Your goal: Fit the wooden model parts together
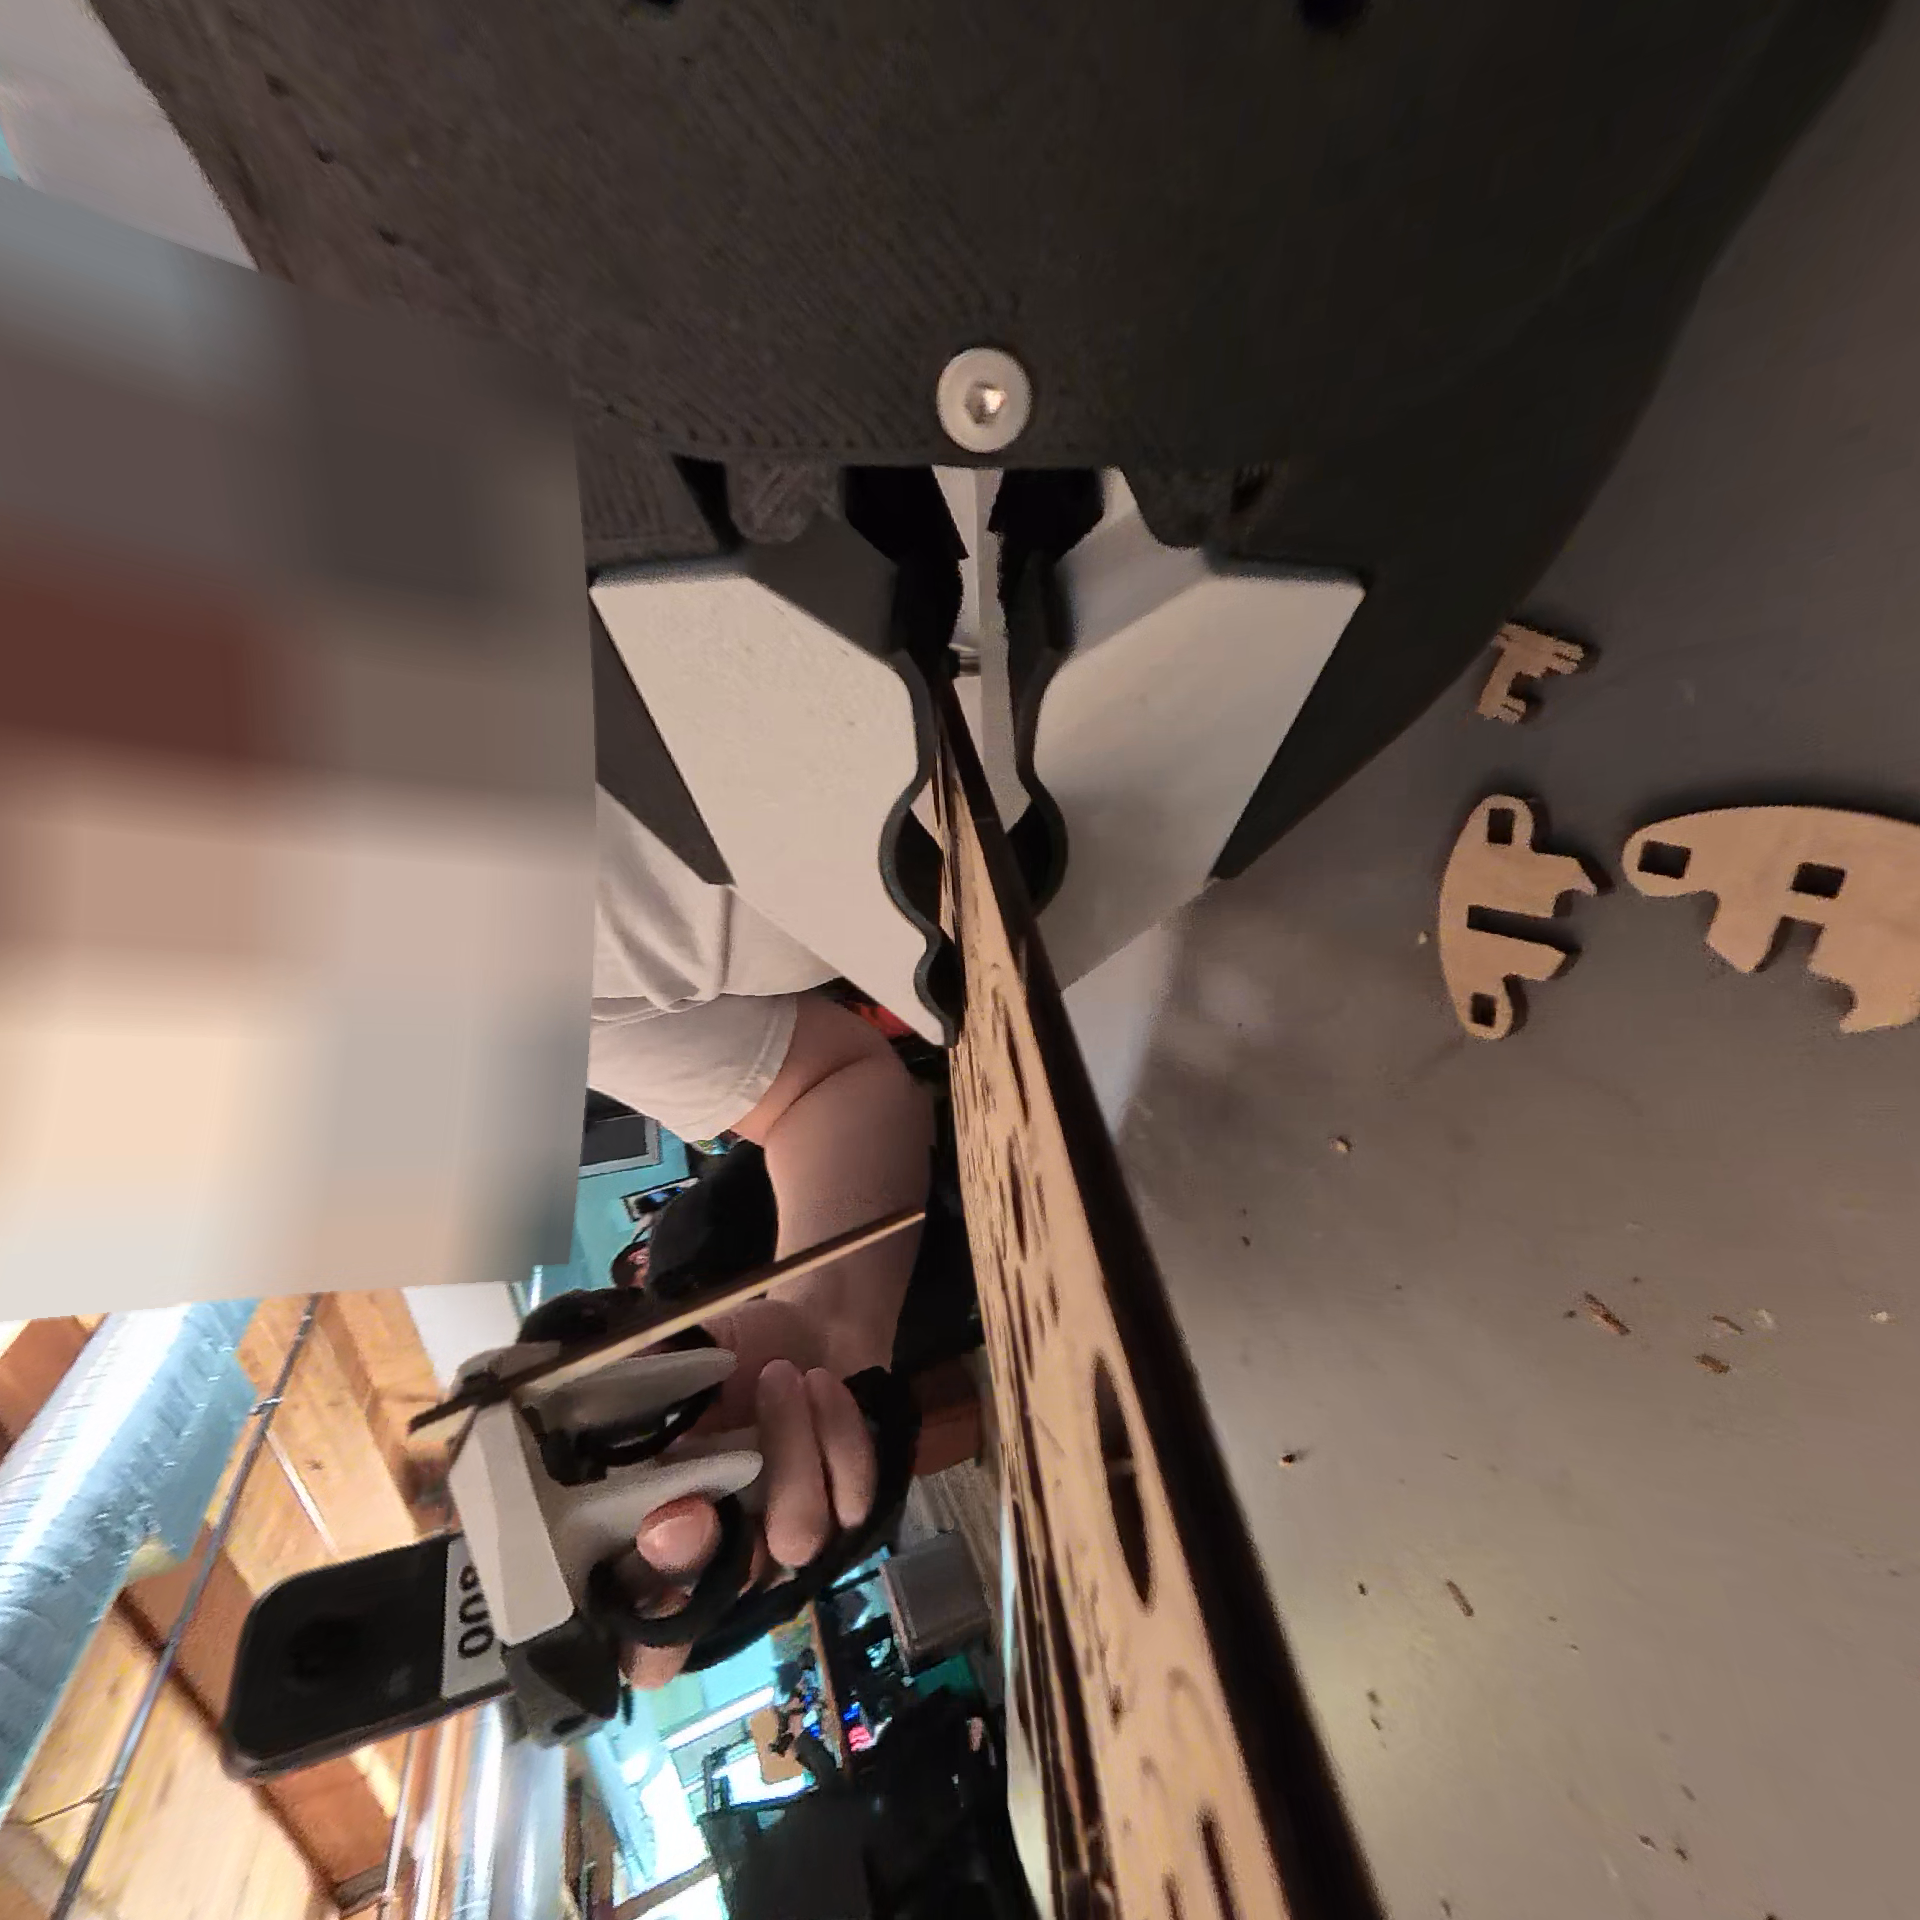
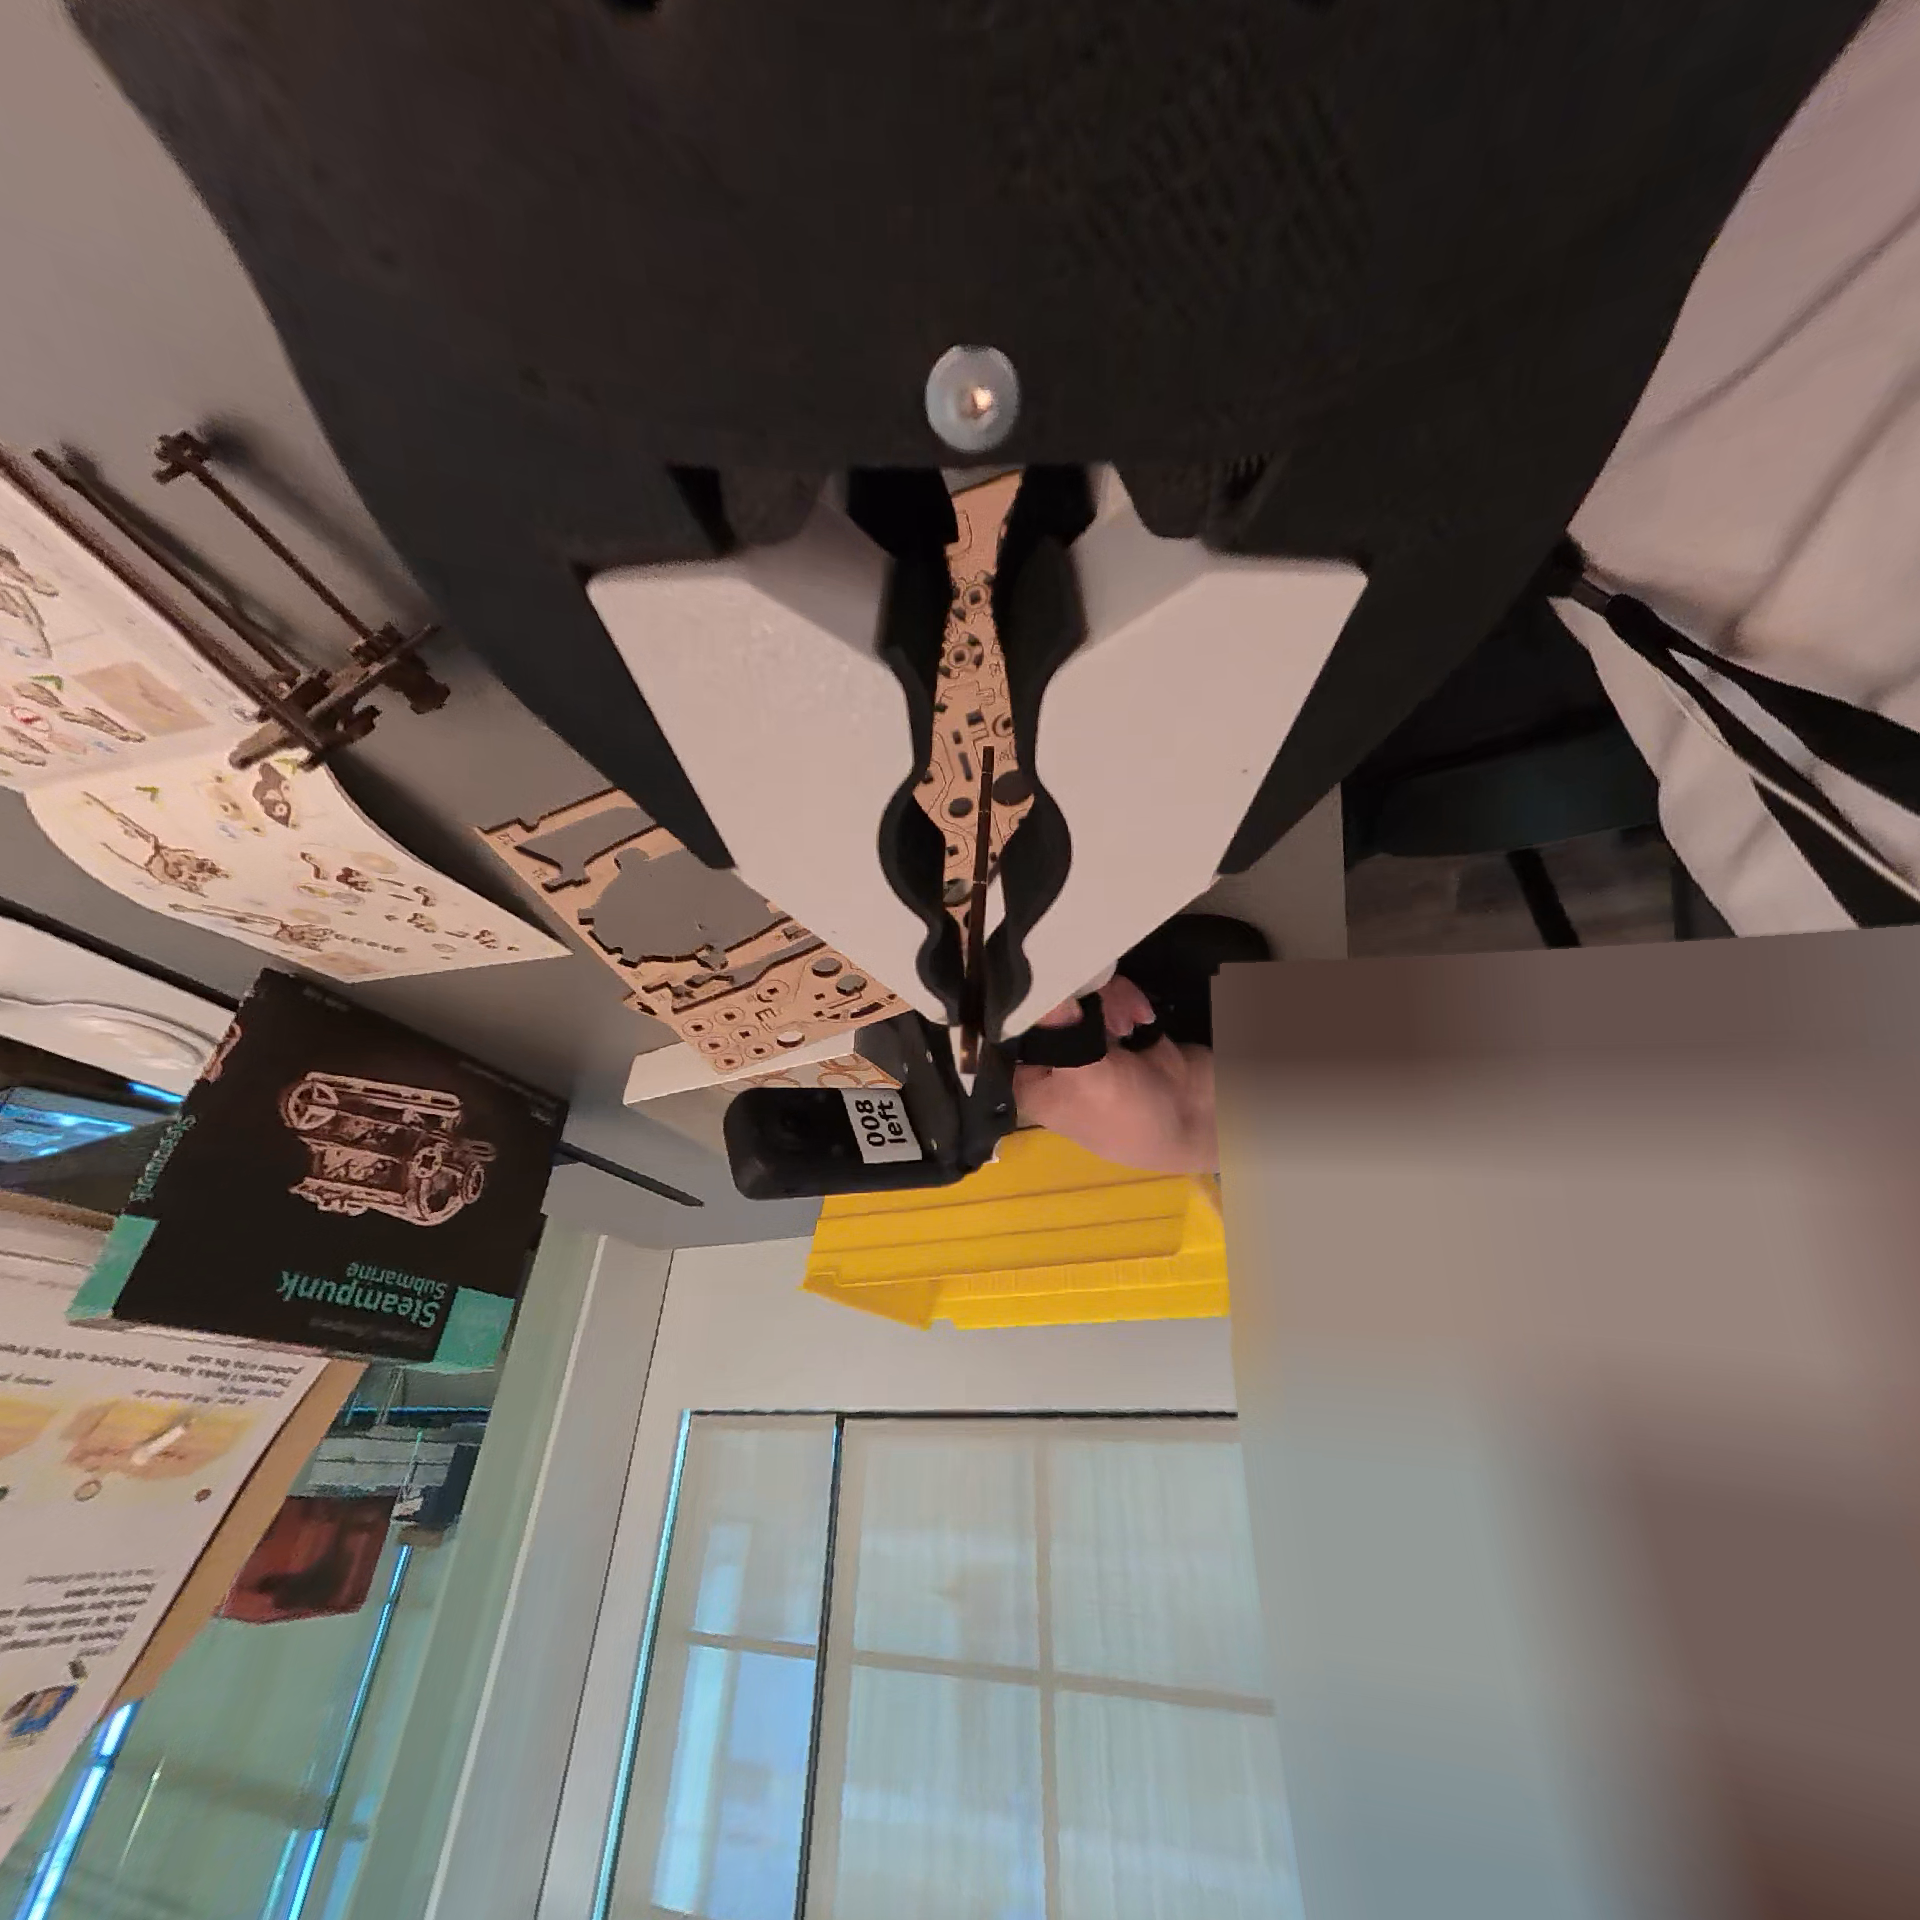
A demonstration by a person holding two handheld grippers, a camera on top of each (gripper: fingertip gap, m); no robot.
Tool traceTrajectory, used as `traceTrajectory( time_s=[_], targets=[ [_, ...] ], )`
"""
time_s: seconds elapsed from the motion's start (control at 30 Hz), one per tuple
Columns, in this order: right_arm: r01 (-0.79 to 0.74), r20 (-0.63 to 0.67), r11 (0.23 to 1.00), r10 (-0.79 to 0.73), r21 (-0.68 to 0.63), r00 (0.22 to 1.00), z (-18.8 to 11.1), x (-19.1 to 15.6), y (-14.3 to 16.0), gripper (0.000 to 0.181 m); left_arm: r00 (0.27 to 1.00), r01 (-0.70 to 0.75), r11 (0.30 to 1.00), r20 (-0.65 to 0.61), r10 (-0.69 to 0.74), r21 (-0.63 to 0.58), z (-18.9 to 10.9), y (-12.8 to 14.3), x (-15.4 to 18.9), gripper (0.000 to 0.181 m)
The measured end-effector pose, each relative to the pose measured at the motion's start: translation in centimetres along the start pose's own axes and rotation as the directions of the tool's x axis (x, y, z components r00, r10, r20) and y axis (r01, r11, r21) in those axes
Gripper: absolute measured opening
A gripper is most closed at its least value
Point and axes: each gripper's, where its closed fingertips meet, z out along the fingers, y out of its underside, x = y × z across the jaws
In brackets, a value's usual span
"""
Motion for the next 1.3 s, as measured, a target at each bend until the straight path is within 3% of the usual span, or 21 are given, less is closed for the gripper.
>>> traceTrajectory(
  time_s=[0.23,0.73,1.3],
  targets=[
    [-0.012,0.000,1.000,0.012,0.001,1.000,0.3,-0.1,2.2,0.000,0.994,-0.007,1.000,0.113,0.010,-0.020,0.1,0.3,-1.5,0.001],
    [0.034,0.006,0.999,-0.034,-0.014,0.999,0.7,-0.8,3.5,0.000,0.993,0.024,0.999,0.120,-0.021,-0.027,0.2,0.6,-1.9,0.001],
    [0.438,0.056,0.899,-0.436,-0.028,0.898,0.8,-5.0,4.1,0.000,0.995,0.050,0.997,0.086,-0.046,-0.051,0.4,1.0,-1.6,0.001]
  ],
)
